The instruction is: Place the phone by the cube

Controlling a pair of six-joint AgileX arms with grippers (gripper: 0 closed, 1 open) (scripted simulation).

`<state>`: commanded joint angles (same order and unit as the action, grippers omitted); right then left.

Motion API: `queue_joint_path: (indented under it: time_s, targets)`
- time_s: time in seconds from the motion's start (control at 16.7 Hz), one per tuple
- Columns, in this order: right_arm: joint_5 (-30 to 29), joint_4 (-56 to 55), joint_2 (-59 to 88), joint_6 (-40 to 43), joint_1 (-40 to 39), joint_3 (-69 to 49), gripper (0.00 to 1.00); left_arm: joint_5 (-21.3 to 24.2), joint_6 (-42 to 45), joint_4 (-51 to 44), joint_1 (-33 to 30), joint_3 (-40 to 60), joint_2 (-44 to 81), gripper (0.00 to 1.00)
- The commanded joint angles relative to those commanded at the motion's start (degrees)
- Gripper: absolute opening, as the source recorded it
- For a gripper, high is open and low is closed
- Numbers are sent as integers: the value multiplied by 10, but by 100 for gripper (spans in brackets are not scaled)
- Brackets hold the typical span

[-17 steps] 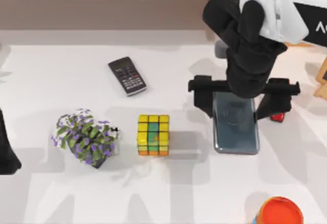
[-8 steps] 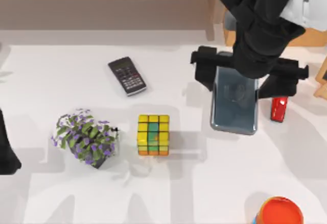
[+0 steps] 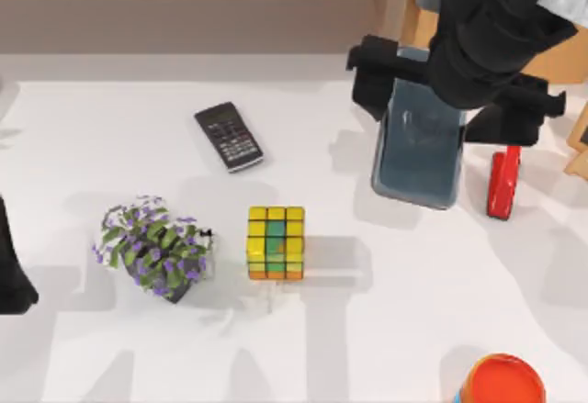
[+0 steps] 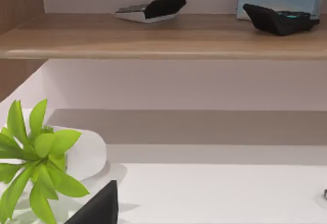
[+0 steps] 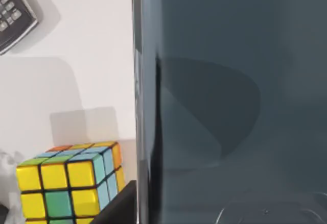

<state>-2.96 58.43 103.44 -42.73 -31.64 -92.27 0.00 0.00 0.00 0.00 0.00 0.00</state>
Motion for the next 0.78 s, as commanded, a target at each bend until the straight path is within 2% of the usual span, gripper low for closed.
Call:
queue_joint_path:
  time_s: [0.78]
  targets:
    - [9,-48,29,36,-3,15,0,0,0,0,0,0,0,100]
